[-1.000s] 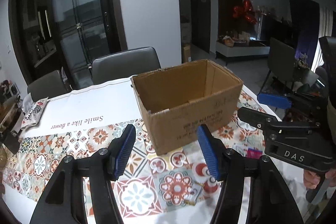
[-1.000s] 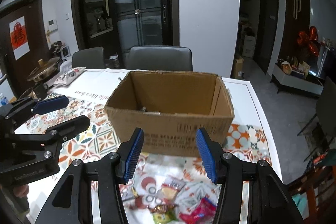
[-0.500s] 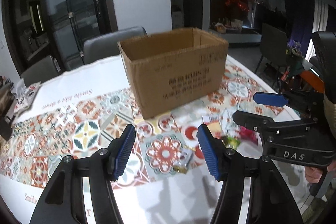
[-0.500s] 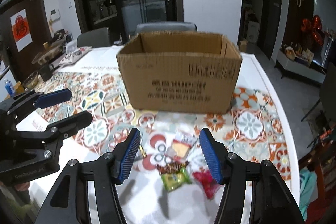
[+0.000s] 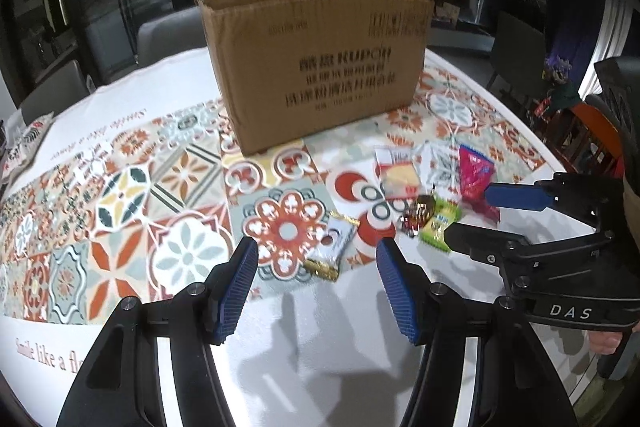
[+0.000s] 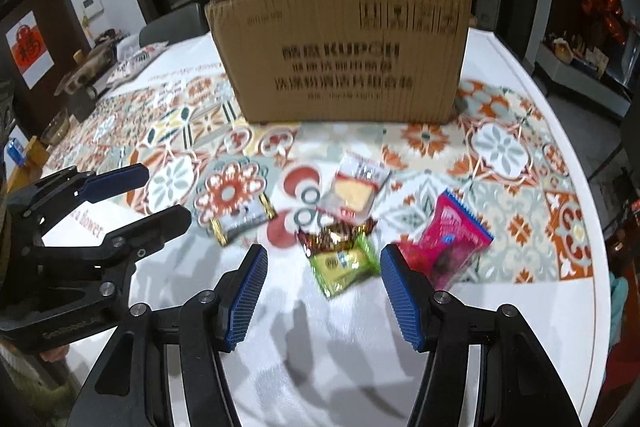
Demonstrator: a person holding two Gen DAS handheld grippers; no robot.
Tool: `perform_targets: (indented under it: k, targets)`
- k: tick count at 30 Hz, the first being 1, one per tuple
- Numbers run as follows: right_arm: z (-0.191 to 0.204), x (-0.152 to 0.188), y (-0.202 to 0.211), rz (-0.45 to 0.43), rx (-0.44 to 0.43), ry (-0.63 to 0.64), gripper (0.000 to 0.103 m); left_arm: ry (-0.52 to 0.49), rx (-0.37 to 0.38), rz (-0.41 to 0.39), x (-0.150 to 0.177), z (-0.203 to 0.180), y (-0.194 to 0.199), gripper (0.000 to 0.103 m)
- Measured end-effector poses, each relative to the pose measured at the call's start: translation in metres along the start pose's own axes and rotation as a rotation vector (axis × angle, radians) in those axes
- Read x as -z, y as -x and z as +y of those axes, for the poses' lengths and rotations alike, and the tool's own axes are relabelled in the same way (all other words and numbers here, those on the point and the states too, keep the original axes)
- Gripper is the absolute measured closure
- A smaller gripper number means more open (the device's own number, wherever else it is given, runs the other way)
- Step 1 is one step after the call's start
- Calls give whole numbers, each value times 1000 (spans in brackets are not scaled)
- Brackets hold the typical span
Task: Organize snacks
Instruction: 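Move both tools back from the box toward the remaining snacks, then grasp the gold-wrapped bar with left tool while right tool grasps green candy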
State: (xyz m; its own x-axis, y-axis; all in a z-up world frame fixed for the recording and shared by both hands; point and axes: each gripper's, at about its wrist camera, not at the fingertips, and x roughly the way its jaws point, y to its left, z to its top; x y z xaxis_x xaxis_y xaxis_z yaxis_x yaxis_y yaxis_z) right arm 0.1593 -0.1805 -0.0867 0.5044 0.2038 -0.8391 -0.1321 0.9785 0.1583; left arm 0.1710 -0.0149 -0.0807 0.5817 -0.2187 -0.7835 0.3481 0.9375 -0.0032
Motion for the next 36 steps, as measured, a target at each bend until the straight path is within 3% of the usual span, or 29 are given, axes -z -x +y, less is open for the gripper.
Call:
perform_targets:
  k: [10, 23, 27, 30, 34, 36]
  targets:
    - [-7, 7, -29, 86, 25, 11, 43, 11, 33, 71, 4, 2, -33, 43]
    - [-7, 3, -49, 112, 53, 48, 43, 14, 22, 99, -3, 1, -60, 43]
    - [-7, 1, -51, 100, 64, 55, 45, 29, 33, 112, -2, 3, -65, 54]
    - [-6, 1, -51, 95, 80, 63, 56, 33, 51, 119, -1, 2, -67, 67]
    - [-9, 1, -49, 92, 76, 51, 63, 23, 53, 119, 0, -1, -68, 82]
    - [-11, 2, -48, 93, 74, 42, 66, 29, 59, 119, 0, -1, -67, 82]
